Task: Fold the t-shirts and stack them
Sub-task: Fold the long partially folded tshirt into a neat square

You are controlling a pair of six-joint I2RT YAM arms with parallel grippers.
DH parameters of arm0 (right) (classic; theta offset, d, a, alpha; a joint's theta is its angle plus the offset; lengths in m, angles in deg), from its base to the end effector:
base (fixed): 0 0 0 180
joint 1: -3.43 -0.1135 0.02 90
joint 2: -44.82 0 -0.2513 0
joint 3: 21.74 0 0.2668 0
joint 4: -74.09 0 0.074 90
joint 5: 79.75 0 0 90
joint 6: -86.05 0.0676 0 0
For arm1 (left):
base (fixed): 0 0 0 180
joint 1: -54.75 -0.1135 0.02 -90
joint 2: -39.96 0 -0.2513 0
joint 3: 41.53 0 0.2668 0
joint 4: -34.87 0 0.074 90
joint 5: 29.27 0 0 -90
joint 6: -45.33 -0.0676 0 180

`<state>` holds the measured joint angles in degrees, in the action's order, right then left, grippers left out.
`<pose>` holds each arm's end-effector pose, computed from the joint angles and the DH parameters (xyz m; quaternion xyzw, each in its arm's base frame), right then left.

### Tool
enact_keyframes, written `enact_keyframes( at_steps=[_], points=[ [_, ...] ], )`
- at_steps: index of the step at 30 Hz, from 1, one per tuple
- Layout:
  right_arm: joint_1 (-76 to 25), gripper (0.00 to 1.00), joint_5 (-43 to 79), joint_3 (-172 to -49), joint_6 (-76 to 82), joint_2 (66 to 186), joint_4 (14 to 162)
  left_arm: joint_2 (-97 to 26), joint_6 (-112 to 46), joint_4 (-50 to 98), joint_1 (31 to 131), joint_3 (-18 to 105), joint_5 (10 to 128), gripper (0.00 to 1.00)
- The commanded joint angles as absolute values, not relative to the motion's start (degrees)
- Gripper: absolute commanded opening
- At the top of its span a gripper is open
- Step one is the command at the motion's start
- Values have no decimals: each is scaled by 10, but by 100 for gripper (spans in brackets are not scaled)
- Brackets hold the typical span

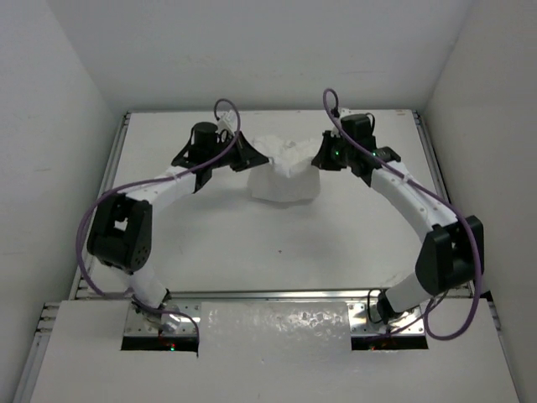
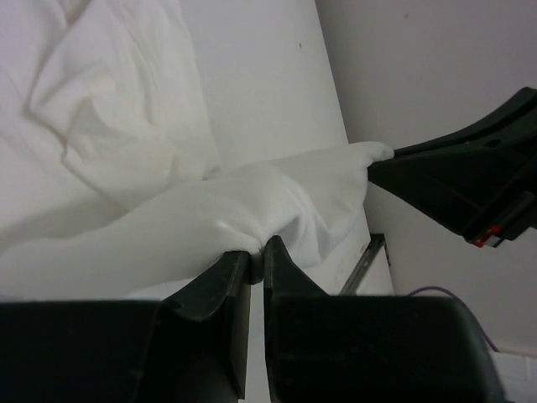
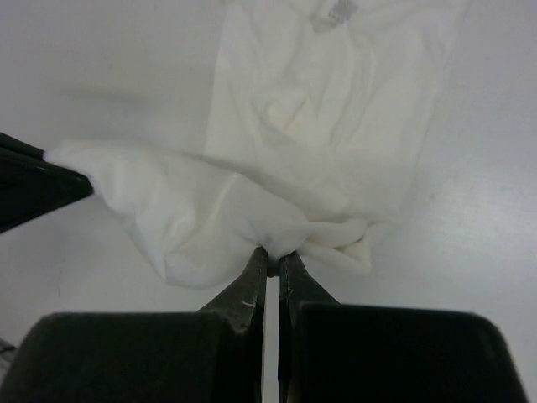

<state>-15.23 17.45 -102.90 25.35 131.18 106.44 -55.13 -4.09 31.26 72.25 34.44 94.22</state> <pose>0.3588 0.1301 0.2541 0.0554 0.8940 0.2307 0.3801 0.3842 -0.1603 0.2260 -0.0031 0.8131 -0.4672 0.3473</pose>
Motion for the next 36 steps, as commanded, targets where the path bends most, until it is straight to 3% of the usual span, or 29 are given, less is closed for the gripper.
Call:
enact_keyframes(
  at_steps=[1,7,9,15,22,27,36],
  points=[
    [-136,0,156,-1132,228,1372,1065,-625,-39,340,706,418,975,1],
    [-124,0,130,-1225,216,1479,1078,-747,-19,345,687,523,1000,4],
    [-115,0,138,-1242,217,1499,1071,-795,-19,334,685,557,1009,11],
    [-98,0,153,-1345,208,1606,1069,-881,9,336,668,645,1019,11],
    [-84,0,165,-1467,202,1701,1088,-884,27,344,654,654,1005,10],
    [-84,0,170,-1386,199,1649,1024,-833,38,374,654,617,1013,10],
    [-77,0,214,-1508,186,1763,1045,-865,77,351,647,646,989,11]
  ],
)
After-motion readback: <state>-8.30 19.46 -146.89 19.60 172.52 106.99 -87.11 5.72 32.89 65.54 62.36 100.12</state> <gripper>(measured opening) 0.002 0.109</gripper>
